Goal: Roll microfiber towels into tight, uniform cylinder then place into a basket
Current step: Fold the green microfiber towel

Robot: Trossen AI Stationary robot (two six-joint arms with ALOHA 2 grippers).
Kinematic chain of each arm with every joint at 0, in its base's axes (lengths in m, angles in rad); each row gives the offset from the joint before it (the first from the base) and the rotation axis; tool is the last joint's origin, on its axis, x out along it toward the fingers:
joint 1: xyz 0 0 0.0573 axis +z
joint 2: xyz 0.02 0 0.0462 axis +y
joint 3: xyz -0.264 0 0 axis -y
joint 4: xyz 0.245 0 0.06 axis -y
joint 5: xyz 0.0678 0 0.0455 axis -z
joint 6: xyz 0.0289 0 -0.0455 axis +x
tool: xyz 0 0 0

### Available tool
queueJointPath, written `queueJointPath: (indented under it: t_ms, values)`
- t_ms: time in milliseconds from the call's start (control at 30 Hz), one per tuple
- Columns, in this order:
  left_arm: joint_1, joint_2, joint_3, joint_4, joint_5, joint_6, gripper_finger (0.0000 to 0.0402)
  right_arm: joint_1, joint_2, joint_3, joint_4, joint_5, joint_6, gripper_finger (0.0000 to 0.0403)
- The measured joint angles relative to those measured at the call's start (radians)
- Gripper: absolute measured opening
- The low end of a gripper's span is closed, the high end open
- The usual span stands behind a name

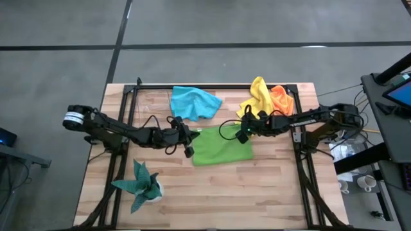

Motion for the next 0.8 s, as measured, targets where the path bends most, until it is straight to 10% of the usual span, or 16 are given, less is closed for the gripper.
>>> queueJointPath:
  t_ms: [300, 433, 567, 800]
  values:
    - [0.004, 0.026, 0.000, 0.009, -0.012, -0.001, 0.0000, 0.000, -0.179, 0.000, 0.003, 0.083, -0.083, 0.0185]
    - [0.006, 0.079, 0.002, 0.009, -0.012, -0.025, 0.0000, 0.015, -0.242, 0.000, 0.026, -0.034, -0.104, 0.0209]
    - [0.017, 0.146, 0.045, -0.004, 0.037, -0.027, 0.0000, 0.077, -0.243, -0.020, 0.063, -0.217, -0.131, 0.0195]
    - [0.040, 0.245, 0.133, -0.102, 0.079, 0.001, 0.0000, 0.252, -0.157, -0.092, 0.117, -0.235, -0.077, 0.0078]
